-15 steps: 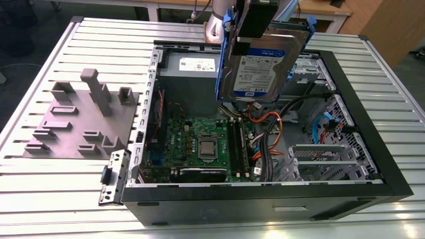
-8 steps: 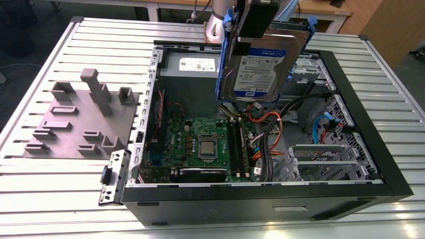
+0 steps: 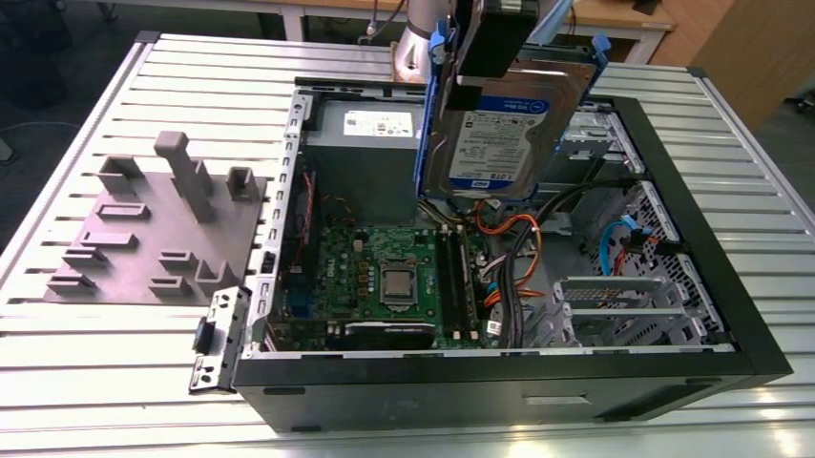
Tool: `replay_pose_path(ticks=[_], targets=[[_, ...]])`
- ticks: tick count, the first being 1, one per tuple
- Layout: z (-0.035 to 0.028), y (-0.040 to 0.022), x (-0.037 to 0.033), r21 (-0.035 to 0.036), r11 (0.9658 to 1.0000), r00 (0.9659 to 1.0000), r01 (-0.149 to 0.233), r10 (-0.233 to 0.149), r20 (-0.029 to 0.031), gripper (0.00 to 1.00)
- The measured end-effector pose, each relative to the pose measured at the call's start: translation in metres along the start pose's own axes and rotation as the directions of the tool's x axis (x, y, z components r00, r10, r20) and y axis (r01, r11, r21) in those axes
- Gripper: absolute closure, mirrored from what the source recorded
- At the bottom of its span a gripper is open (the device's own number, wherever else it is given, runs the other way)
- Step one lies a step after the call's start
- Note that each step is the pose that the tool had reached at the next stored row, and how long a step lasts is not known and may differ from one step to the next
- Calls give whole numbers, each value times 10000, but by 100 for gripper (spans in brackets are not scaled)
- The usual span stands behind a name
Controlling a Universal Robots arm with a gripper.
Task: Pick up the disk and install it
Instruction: 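Insert the disk into the insertion slot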
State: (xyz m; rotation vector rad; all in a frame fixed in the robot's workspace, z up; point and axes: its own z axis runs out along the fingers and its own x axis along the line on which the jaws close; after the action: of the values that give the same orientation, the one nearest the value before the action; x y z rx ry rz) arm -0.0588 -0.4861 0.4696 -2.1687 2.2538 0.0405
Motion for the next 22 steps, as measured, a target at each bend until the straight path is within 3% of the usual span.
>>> replay_pose_path(ticks=[8, 14, 22], targets=[[2, -9, 42, -1, 10000, 10000, 1, -1, -2, 64], [8, -163, 38, -10, 10000, 10000, 1, -1, 0, 64], [22, -200, 165, -10, 10000, 10000, -1, 1, -1, 64]])
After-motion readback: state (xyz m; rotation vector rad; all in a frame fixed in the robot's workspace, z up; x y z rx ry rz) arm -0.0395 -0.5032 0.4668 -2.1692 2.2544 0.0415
